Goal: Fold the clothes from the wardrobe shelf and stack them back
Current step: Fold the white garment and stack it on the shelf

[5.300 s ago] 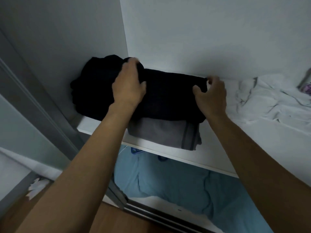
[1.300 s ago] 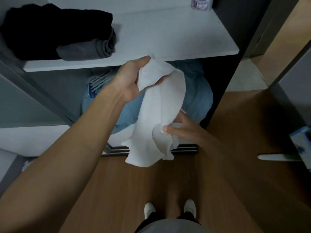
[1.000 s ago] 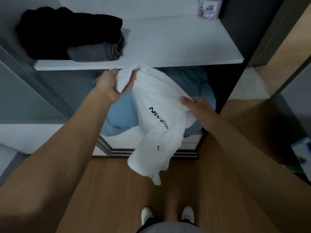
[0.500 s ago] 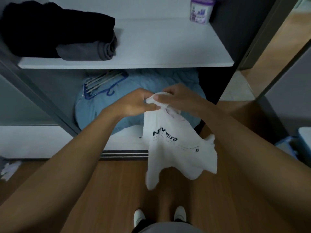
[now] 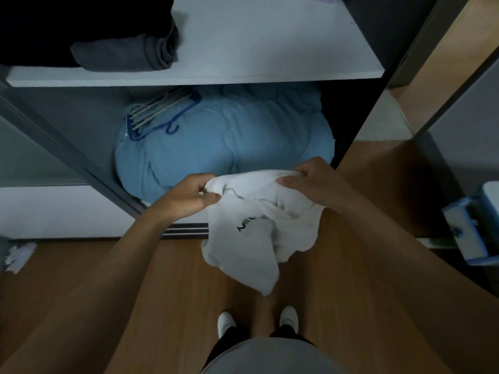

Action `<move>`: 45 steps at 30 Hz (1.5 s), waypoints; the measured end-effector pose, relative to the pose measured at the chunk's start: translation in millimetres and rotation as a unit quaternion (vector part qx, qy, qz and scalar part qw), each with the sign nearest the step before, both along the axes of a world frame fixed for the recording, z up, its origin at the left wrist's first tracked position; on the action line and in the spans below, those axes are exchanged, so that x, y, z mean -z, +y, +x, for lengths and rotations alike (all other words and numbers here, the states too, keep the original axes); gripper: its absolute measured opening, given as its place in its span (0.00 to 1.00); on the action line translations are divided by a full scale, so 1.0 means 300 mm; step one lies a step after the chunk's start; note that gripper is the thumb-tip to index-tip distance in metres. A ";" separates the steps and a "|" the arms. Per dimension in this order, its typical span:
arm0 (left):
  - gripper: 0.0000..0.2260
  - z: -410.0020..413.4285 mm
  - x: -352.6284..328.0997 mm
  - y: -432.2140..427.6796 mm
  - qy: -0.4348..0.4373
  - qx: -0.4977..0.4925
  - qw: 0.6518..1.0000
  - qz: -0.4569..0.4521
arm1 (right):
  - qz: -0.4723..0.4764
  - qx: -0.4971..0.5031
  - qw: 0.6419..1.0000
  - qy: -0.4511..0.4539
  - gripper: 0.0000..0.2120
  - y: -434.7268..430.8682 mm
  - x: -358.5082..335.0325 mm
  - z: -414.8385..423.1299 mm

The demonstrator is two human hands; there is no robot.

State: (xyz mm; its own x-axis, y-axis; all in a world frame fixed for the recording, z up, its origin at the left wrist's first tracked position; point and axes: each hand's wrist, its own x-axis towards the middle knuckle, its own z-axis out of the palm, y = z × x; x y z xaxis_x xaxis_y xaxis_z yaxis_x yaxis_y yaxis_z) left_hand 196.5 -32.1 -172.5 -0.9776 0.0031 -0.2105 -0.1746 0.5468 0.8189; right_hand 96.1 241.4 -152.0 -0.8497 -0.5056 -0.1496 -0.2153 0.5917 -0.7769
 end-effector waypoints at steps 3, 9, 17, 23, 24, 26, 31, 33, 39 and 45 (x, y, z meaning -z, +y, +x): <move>0.04 0.016 0.048 0.091 0.005 0.037 0.999 -0.018 | -0.007 -0.020 0.999 0.036 0.20 -0.061 -0.033 0.055; 0.17 0.014 0.067 0.142 0.128 -0.087 0.987 0.032 | 0.136 -0.037 0.988 0.060 0.19 -0.029 0.008 0.071; 0.08 0.106 0.153 0.048 0.124 -0.125 0.980 -0.092 | 0.118 0.118 0.984 0.064 0.09 0.092 0.214 0.141; 0.07 0.174 0.263 -0.013 0.050 -0.192 0.974 -0.113 | -0.106 0.198 0.973 0.045 0.09 0.047 0.213 0.176; 0.07 0.178 0.264 -0.012 0.059 -0.192 0.974 -0.101 | -0.098 0.195 0.975 0.039 0.10 0.047 0.221 0.181; 0.08 0.182 0.246 0.006 0.078 -0.191 0.974 -0.090 | -0.013 0.180 0.983 0.039 0.12 0.062 0.243 0.184; 0.20 0.188 0.254 0.042 0.045 -0.241 0.966 -0.082 | 0.245 0.087 0.963 0.066 0.11 0.054 0.286 0.173; 0.17 0.190 0.254 0.048 0.065 -0.277 0.956 -0.063 | 0.290 0.068 0.951 0.084 0.11 0.038 0.292 0.169; 0.18 0.185 0.259 -0.004 -0.013 -0.287 0.946 -0.153 | 0.120 0.137 0.983 0.018 0.08 0.073 0.292 0.143; 0.19 0.189 0.279 -0.061 -0.080 -0.332 0.928 -0.150 | 0.080 0.081 0.990 -0.081 0.14 0.035 0.276 0.162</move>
State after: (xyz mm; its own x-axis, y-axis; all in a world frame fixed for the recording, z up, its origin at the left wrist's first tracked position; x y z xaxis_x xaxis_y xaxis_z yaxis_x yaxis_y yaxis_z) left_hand 253.3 -50.4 -256.2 -0.6996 -0.6705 -0.2469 -0.6605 0.4751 0.5814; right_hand 144.8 251.9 -234.7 -0.8760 -0.3237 -0.3576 0.0115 0.7272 -0.6864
